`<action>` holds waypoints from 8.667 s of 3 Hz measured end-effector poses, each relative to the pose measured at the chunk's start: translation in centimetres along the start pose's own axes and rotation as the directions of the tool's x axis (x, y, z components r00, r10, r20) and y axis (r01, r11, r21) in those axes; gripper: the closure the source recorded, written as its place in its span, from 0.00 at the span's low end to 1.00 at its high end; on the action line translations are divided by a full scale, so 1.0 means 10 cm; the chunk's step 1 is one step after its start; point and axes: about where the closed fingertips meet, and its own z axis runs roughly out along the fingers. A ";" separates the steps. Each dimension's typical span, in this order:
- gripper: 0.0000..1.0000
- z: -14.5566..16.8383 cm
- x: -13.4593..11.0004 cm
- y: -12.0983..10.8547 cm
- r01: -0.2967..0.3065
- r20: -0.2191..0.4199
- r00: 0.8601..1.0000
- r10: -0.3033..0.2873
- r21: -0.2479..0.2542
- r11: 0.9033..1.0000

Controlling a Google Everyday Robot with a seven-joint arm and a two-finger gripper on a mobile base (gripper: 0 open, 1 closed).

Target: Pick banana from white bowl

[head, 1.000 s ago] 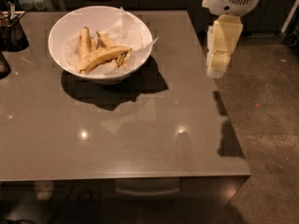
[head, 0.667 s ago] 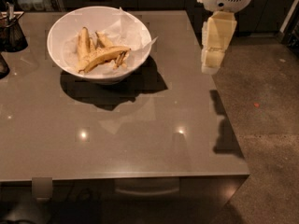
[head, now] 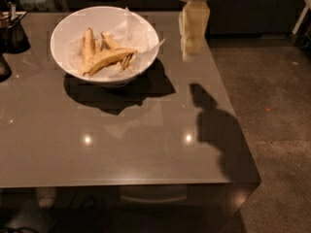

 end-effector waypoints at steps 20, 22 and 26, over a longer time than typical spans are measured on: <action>0.83 1.87 -1.68 -0.82 0.280 0.203 0.950 -0.237 -0.222 0.934; 1.00 1.87 -1.68 -0.87 0.272 0.216 0.949 -0.230 -0.189 0.944; 1.00 1.11 -1.79 -0.88 0.317 0.279 0.912 -0.301 -0.012 0.948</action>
Offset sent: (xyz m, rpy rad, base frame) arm 0.0311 0.0460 0.0066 -0.0186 -0.0219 0.1079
